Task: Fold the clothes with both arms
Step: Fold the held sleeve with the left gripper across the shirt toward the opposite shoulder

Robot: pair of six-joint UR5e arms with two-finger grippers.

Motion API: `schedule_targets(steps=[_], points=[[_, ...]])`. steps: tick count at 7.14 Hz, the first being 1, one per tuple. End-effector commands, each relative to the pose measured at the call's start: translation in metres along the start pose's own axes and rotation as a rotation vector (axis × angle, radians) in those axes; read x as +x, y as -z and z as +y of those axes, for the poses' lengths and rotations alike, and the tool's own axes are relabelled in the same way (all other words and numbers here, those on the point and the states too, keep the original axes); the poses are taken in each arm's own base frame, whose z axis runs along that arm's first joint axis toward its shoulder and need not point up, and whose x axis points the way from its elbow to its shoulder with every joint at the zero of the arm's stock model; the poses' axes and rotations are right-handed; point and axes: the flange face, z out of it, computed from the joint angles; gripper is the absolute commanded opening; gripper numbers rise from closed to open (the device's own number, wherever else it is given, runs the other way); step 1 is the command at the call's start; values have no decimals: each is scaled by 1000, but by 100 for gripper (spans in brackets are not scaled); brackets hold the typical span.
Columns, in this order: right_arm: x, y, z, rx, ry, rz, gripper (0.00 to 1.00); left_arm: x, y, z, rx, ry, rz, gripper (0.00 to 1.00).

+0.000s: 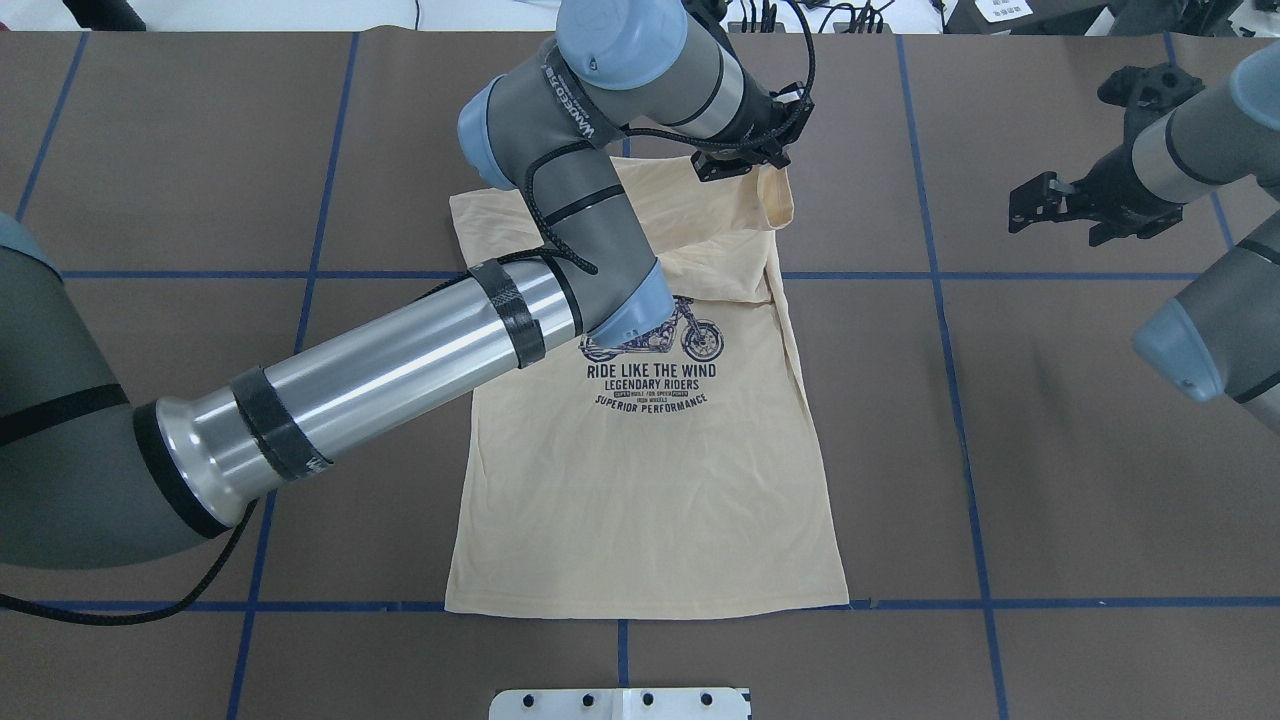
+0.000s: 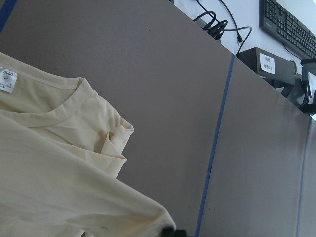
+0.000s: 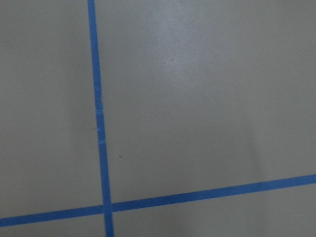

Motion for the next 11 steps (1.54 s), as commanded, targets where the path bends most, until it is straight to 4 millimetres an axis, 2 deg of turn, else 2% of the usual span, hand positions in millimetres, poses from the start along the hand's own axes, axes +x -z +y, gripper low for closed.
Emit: schedule_targets(steps=[1,3,4,6,9,10,11], points=[[27,4,-6,8,37,22,99,-3,-20,21,-3,0,-1,0],[32,-2,-6,-1,28,30,99,0,-19,23,-5,-1,1,0],[31,-2,-7,-1,28,30,99,8,-18,27,-9,-3,11,0],[30,-2,-8,1,27,28,99,6,-26,42,-6,-6,9,0],[33,-10,-10,-10,24,39,99,6,-28,47,-9,-7,11,0],[31,-9,-11,-7,23,36,99,14,-31,52,17,37,23,0],[30,-8,-11,-6,25,34,99,13,-32,51,17,36,34,22]])
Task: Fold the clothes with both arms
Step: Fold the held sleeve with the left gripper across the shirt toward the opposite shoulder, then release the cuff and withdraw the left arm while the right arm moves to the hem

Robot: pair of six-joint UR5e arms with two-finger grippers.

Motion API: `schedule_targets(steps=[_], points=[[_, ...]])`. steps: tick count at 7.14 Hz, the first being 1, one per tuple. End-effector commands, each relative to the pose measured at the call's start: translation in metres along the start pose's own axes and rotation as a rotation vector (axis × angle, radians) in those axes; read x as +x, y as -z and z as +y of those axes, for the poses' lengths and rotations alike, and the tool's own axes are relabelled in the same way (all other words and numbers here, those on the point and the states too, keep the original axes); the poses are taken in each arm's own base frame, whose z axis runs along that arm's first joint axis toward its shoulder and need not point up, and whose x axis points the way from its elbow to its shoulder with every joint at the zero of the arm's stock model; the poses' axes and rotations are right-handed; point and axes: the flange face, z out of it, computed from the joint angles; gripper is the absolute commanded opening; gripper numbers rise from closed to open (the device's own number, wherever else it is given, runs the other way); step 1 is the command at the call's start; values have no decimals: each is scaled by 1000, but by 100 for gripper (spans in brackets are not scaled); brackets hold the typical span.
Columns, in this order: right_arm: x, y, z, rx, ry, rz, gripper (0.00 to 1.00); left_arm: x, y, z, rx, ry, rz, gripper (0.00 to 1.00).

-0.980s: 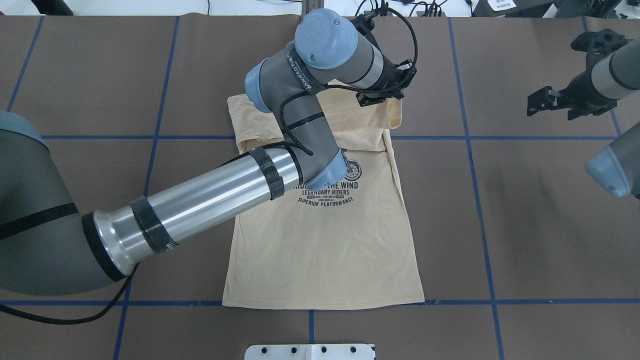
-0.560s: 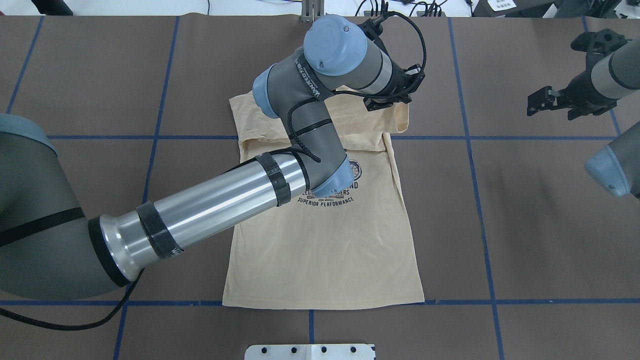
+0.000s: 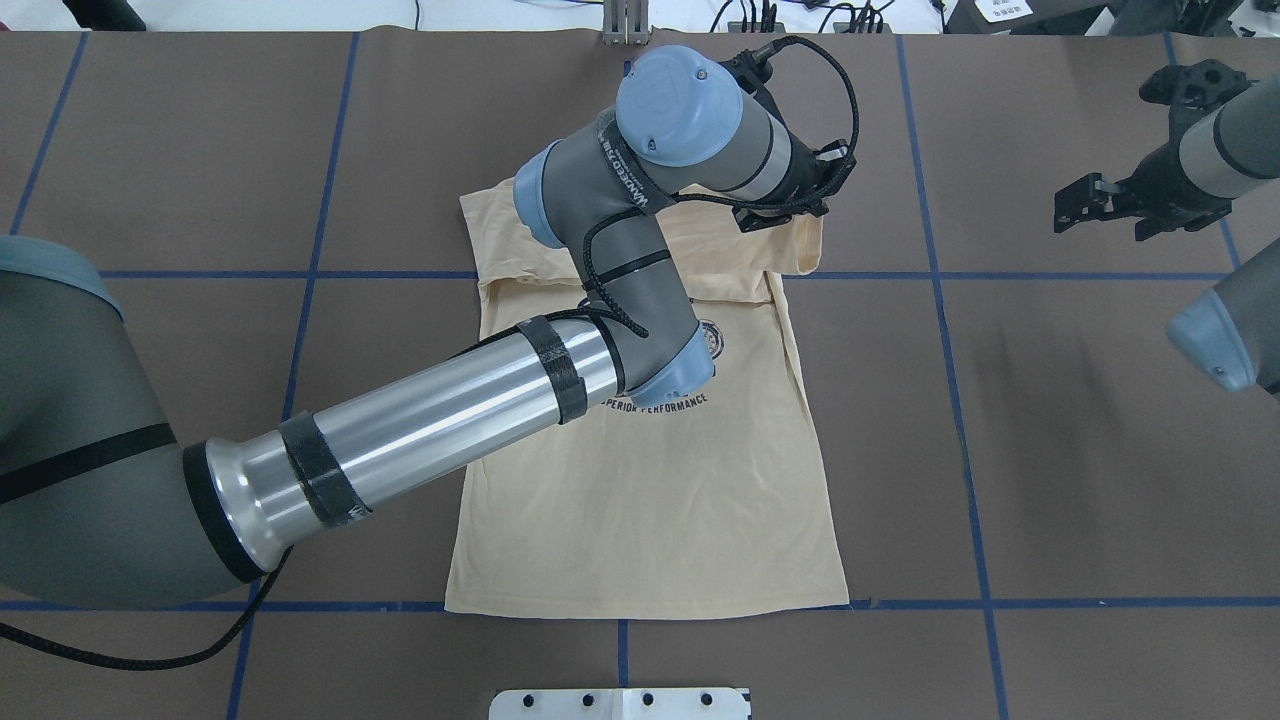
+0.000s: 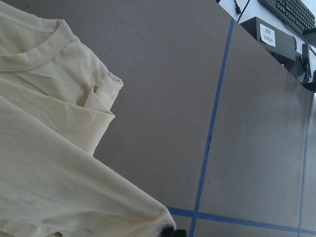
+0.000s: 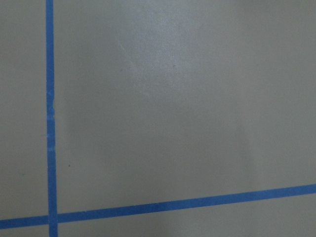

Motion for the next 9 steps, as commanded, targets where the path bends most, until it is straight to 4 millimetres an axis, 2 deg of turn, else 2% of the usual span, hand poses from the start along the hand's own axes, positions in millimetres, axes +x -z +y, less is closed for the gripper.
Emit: schedule_targets(steps=[1,2,4,5,6,7,8,9], points=[[-1,1,-1,3,-2,-2,99,2,-1,1,10,13,15,64],[-2,2,0,3,-2,-4,99,3,-1,2,8,13,17,73],[-12,9,-3,16,-8,-19,99,7,5,-3,10,4,25,72],[-35,18,7,21,-71,-49,100,14,24,-8,-26,-10,46,72],[-74,25,31,12,-118,-92,100,-7,36,-12,-76,-9,27,72],[-103,39,51,9,-167,-133,100,-55,62,-19,-76,-18,14,72],[-137,40,81,17,-234,-151,100,-101,96,-27,-88,-106,-36,72],[-176,32,123,28,-290,-160,100,-125,133,-41,-68,-167,-106,72]])
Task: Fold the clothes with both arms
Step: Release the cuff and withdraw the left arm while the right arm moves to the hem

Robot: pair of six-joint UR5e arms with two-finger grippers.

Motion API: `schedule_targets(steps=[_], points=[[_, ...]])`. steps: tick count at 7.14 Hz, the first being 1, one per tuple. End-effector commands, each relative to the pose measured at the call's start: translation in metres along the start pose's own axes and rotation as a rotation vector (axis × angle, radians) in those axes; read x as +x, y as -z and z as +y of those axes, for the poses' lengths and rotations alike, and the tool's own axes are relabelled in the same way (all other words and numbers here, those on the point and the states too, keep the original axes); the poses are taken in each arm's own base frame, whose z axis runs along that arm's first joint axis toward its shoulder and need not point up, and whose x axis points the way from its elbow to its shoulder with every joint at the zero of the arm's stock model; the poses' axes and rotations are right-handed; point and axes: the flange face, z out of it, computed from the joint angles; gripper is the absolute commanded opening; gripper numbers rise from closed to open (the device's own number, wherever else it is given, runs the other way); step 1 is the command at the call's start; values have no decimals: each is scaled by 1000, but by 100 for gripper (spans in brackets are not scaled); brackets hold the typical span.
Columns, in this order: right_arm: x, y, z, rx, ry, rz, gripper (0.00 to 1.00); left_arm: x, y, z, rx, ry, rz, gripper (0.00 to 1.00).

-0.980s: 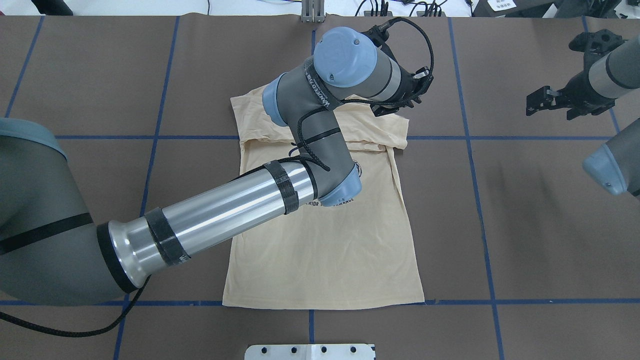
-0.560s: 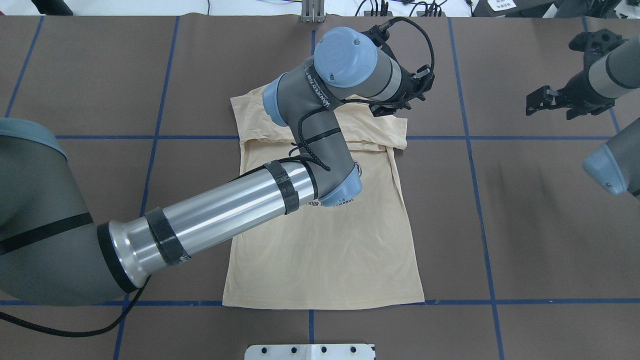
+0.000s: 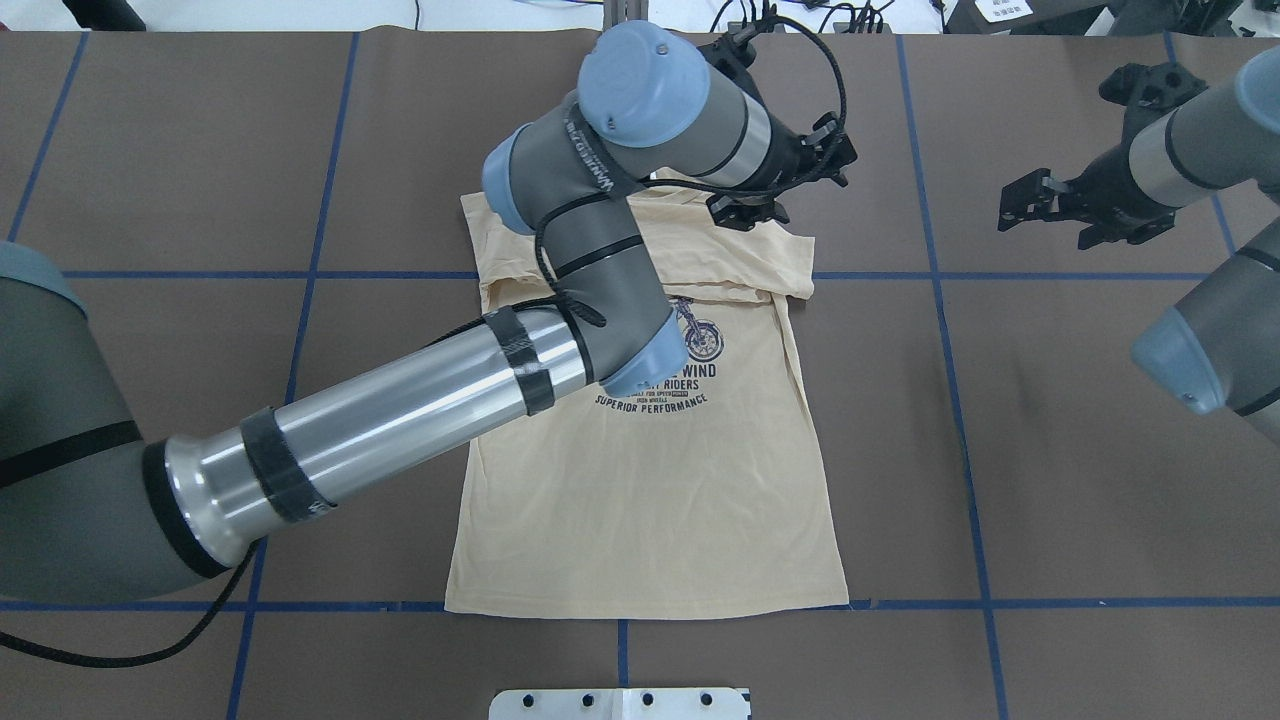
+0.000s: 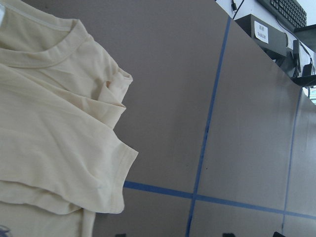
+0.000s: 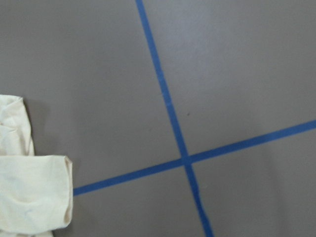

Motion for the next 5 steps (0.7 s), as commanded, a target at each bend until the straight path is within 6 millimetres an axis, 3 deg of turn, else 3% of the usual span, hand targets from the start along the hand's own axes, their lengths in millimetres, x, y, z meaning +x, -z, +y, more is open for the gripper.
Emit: schedule_targets(steps=[1,2,3,4,5], points=[[-55,-18,105,26,-135,-35,99,-78,78,-5,14,-171,-97,71],[-65,-24,157,2,-189,-42,99,-136,120,-6,-7,-243,-112,71],[-60,-43,214,8,-218,-18,98,-176,160,-21,-61,-288,-123,72],[-63,-55,256,21,-222,-16,96,-208,172,-28,-114,-305,-137,72],[-65,-57,280,-8,-271,-13,96,-211,174,-31,-109,-303,-138,73]])
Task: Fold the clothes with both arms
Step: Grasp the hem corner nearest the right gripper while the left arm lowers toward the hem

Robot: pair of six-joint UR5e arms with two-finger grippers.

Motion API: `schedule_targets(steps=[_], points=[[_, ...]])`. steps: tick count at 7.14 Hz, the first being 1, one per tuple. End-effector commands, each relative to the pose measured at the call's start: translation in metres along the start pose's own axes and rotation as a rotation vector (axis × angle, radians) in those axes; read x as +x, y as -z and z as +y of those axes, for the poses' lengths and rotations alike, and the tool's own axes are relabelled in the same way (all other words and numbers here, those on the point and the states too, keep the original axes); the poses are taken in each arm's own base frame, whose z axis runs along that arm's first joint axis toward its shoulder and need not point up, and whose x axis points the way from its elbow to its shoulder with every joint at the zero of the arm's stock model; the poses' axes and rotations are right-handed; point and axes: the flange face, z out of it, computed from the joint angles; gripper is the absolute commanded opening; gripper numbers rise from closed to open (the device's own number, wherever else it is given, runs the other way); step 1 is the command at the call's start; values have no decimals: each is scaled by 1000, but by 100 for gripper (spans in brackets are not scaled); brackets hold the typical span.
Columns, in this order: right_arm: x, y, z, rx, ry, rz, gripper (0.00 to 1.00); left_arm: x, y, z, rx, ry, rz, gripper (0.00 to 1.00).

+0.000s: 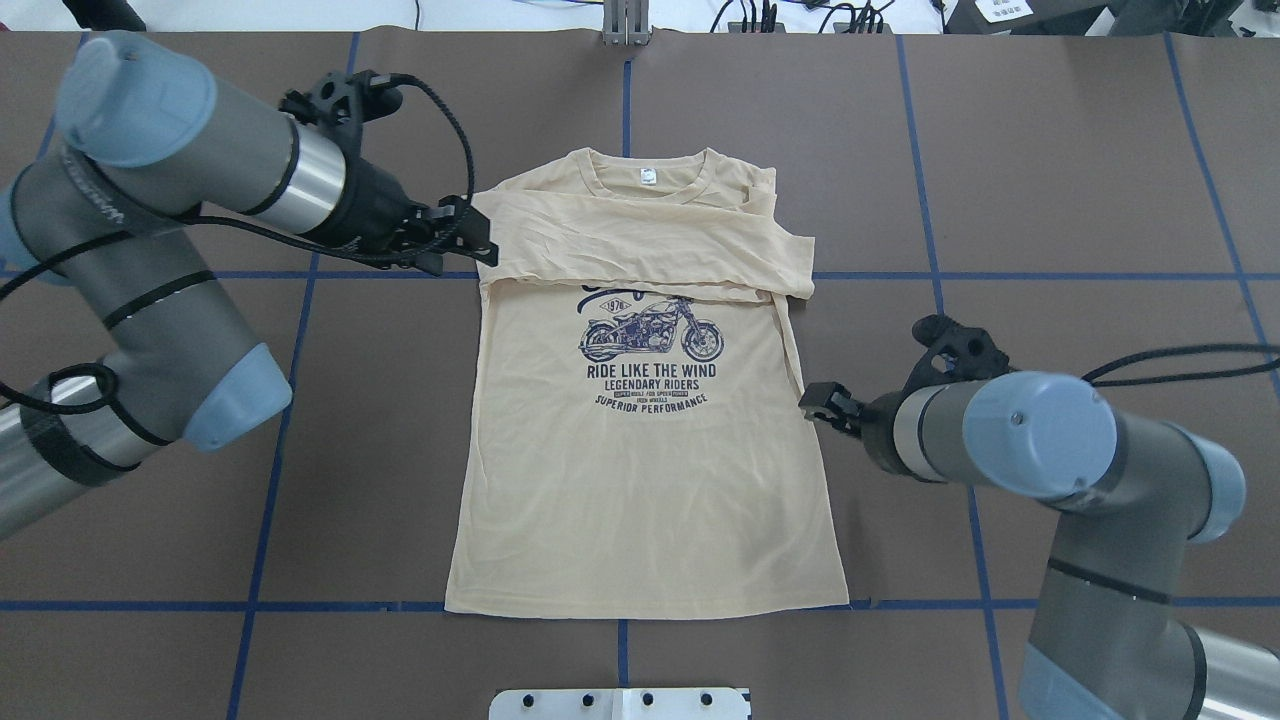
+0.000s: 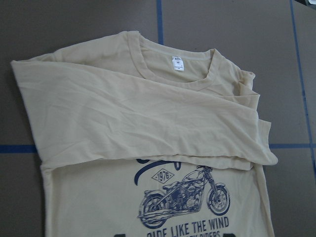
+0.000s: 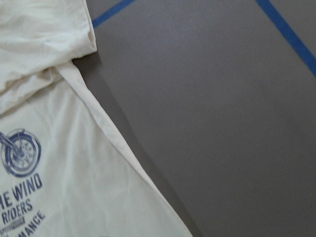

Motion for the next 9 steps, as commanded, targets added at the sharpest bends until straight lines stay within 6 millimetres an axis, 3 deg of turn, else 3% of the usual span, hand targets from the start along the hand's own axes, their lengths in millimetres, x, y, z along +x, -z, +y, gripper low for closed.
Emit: schedule_targets(steps=[1,2,3,4,5,9], points=[[19,-11,67,-29,-87,19,96,-20,14,0,-3,-8,-3,73],[26,-9,84,-40,-79,23,95,-21,15,-2,1,-8,-5,73],[35,-6,90,-52,-79,35,94,-19,17,-3,5,-4,-3,73],[60,1,88,-56,-67,68,93,-17,17,-4,6,20,0,73],[67,1,91,-58,-99,79,91,-16,19,-6,18,22,-2,73],[66,-2,99,-61,-114,80,89,-16,18,-6,29,22,-6,73]])
